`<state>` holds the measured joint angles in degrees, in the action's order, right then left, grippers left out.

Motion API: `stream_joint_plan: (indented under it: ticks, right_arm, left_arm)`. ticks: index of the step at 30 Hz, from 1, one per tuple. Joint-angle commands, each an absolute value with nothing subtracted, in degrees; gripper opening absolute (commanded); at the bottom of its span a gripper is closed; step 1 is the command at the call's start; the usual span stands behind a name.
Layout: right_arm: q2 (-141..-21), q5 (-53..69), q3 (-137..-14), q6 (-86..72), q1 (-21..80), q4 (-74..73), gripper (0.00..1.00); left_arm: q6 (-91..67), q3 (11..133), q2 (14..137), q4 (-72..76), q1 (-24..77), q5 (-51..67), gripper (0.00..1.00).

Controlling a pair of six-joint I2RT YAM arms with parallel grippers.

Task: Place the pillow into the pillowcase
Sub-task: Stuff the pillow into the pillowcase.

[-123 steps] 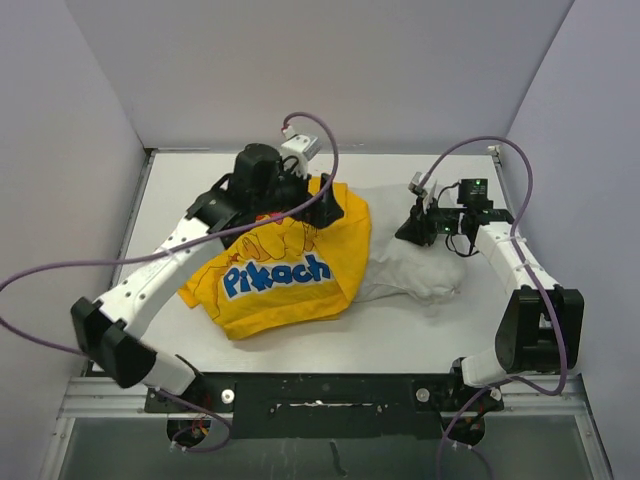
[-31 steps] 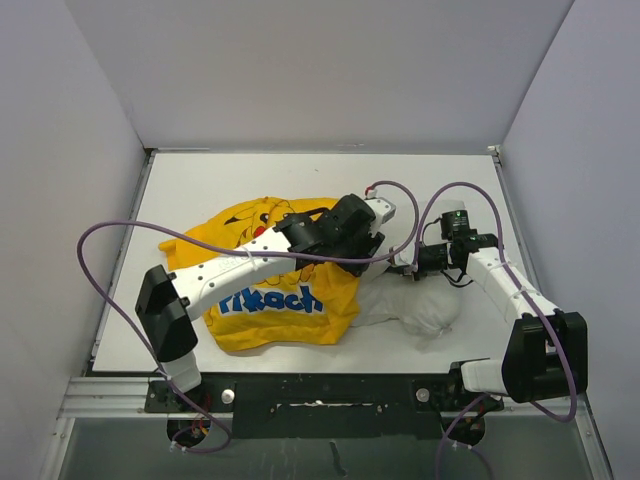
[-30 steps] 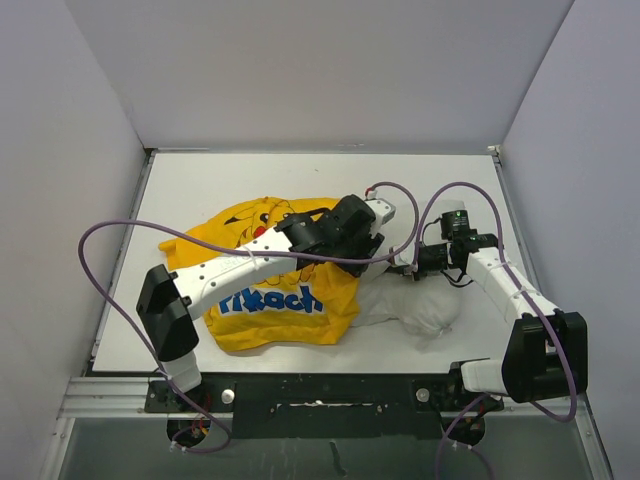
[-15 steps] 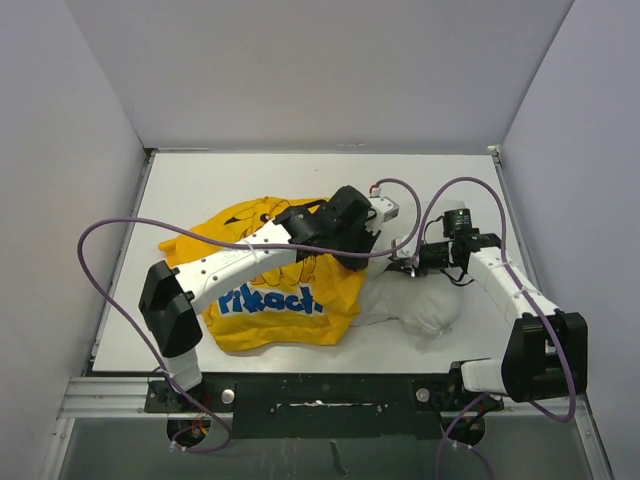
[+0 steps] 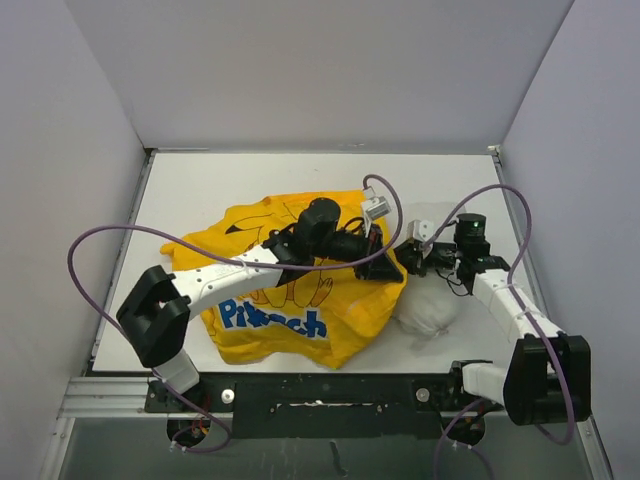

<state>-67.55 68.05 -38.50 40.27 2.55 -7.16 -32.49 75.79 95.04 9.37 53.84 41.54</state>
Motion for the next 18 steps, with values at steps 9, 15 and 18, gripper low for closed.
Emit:
stream_joint_plan:
  ticks: [9, 15, 18]
  right_arm:
    - [-80.7, 73.5, -65.8, 120.8, -6.1, -87.9, 0.37]
    - [-78.6, 70.8, -74.5, 103.0, -10.0, -83.4, 0.51]
    - [-77.8, 66.9, -76.4, 86.9, -9.8, -68.9, 0.80]
  left_arm:
    - [-36.6, 49.3, 93.5, 26.6, 49.2, 42.9, 0.12]
    - [-23.3, 55.1, 86.1, 5.6, 50.7, 34.6, 0.29]
    - [-18.3, 59.7, 81.4, -3.7, 50.4, 30.8, 0.41]
